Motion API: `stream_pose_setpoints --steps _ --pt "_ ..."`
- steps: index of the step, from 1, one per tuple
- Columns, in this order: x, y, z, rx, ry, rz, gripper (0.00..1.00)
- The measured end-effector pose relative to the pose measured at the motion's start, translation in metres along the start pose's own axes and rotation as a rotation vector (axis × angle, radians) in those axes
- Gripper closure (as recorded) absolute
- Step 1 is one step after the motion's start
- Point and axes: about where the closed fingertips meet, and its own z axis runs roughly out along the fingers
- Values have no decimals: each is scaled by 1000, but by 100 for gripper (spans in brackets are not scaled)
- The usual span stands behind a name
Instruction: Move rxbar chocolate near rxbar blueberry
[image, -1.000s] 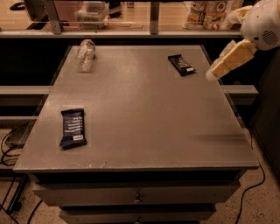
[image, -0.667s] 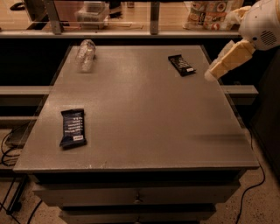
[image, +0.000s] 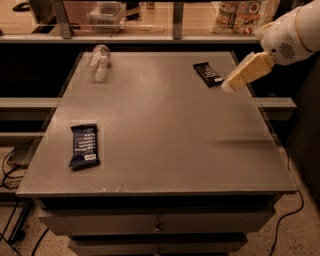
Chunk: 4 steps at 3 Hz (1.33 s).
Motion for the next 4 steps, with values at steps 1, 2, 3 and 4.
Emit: stream_pose_setpoints --steps 1,2,3,4 --pt "8 -14 26 12 -19 114 0" --pt "26 -34 61 5 -55 243 0" --pt "38 -45 92 -17 -58 295 0" --pt "38 -43 96 -28 -59 296 0"
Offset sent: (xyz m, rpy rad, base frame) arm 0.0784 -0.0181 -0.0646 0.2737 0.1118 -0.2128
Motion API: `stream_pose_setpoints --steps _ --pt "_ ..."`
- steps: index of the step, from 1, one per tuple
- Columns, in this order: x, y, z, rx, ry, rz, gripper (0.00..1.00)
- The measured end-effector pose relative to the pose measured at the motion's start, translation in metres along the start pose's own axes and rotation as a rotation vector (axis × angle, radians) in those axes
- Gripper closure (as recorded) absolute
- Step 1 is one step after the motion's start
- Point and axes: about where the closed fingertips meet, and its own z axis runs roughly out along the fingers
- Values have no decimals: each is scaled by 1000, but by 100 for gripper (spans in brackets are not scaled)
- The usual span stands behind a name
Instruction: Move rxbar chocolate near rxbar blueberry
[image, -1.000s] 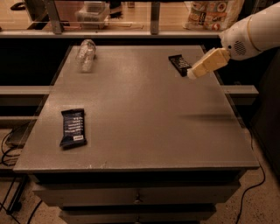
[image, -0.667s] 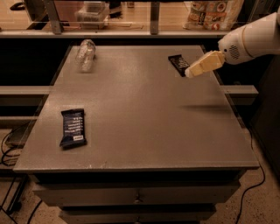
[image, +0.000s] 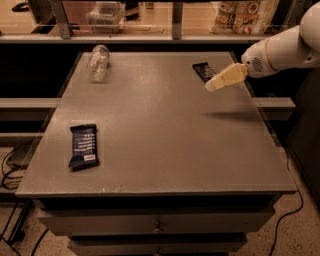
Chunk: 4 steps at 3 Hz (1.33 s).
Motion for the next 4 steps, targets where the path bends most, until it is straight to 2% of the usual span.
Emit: stream_pose_setpoints --steps 1,2,3,4 --pt "-7 10 26 -53 -24 -2 0" --pt "-17 9 64 -108 -76 20 0" --pt "-19 0 84 -113 -90 37 0" --pt "-17 -22 97 -64 -85 62 0"
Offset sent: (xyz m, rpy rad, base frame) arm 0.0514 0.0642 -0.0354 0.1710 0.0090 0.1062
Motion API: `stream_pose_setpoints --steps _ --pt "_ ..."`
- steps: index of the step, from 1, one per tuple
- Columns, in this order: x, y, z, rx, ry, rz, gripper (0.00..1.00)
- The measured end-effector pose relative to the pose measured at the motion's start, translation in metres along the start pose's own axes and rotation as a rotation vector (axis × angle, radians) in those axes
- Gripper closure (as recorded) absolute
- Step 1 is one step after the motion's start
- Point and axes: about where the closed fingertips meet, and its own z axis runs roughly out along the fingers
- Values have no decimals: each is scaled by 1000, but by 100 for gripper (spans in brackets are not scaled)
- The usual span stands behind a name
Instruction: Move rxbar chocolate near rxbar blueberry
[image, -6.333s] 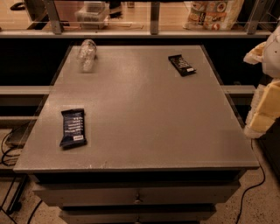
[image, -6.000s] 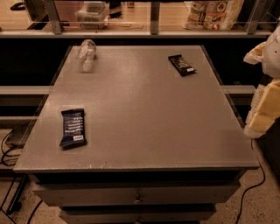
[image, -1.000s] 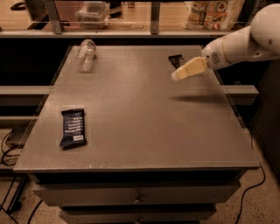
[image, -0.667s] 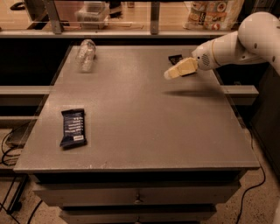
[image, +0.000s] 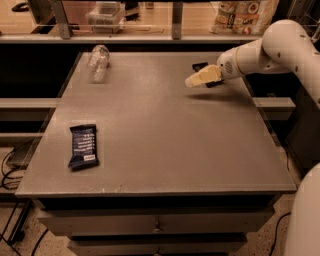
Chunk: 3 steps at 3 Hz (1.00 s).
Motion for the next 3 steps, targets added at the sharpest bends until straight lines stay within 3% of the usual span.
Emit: stream_pose_setpoints --steps 1,3 --pt "7 -24 4 59 10 34 0" --pt "15 -38 14 106 41 53 40"
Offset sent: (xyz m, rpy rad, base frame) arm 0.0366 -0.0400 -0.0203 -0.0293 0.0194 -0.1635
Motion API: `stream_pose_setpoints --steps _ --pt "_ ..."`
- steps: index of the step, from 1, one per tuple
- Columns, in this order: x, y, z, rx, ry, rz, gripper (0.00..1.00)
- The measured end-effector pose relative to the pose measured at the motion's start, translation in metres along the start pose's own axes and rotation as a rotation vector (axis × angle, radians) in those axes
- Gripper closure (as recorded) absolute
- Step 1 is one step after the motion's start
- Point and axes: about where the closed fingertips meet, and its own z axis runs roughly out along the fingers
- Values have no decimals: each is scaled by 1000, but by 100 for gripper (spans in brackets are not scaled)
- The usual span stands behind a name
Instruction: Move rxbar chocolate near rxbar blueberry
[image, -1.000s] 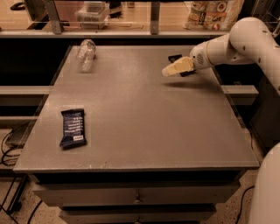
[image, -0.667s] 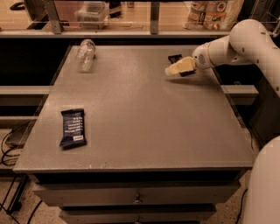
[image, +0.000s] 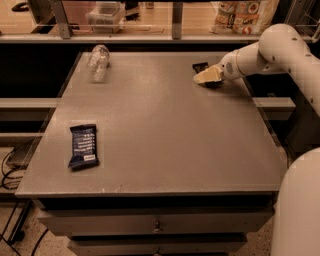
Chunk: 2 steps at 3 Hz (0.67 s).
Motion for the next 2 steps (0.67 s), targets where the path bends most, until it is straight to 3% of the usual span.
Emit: stream_pose_setpoints --steps 1,2 --pt "-4 5 -1 23 22 -26 71" --pt "-11 12 -6 27 23 -54 95"
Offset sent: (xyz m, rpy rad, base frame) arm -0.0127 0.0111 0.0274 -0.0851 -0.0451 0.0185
